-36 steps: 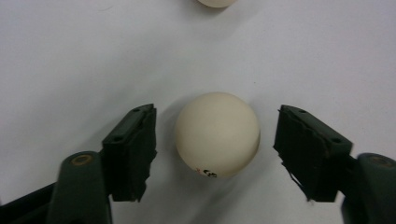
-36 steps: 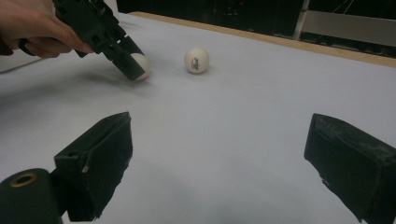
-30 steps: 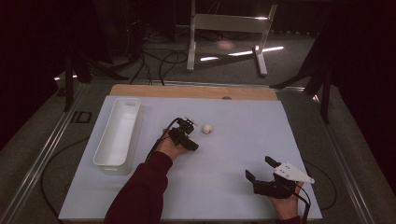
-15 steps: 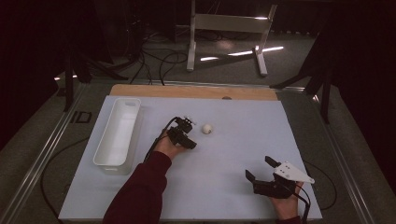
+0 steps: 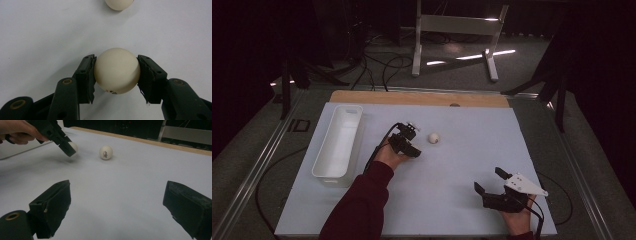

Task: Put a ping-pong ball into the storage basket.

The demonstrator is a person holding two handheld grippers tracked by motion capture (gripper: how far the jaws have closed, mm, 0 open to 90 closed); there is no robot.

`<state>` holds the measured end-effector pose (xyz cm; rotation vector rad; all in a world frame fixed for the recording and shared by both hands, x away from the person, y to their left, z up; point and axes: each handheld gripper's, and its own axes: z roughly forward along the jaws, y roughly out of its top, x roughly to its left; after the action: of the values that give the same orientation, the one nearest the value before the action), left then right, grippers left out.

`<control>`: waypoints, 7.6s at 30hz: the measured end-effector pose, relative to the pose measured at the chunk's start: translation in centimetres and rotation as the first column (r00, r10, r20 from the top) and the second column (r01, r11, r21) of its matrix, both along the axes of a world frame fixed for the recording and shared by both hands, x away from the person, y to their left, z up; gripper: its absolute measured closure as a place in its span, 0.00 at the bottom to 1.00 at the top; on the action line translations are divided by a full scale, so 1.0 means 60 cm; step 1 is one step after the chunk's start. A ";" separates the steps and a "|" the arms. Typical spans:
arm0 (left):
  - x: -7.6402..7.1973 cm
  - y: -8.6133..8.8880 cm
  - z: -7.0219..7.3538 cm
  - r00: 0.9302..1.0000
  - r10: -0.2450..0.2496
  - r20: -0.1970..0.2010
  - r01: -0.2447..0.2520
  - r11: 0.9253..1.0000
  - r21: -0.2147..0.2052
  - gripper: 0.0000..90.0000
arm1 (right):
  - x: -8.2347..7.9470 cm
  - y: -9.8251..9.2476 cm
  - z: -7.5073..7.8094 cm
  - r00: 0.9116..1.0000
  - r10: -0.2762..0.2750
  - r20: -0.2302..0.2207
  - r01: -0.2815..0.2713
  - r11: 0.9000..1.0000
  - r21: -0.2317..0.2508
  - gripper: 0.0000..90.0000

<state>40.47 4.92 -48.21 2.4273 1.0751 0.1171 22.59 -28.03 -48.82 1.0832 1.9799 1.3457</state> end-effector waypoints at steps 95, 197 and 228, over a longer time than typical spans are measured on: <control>-0.028 0.081 0.116 0.990 0.077 0.117 -0.068 0.995 -0.074 0.57 | -0.002 0.000 0.000 1.000 -0.003 0.002 0.003 1.000 0.009 0.08; -0.078 0.232 0.174 0.969 0.103 0.224 -0.097 0.995 -0.036 0.57 | -0.007 0.000 0.002 1.000 0.003 0.010 -0.004 0.999 0.044 0.08; -0.089 0.270 0.173 0.962 0.154 0.226 -0.153 0.988 -0.024 0.57 | -0.006 0.004 0.001 1.000 0.006 0.007 -0.007 0.999 0.041 0.08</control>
<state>35.16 21.11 -37.81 2.2564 1.1532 0.4314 22.22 -27.82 -48.77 1.0903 1.9605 1.3972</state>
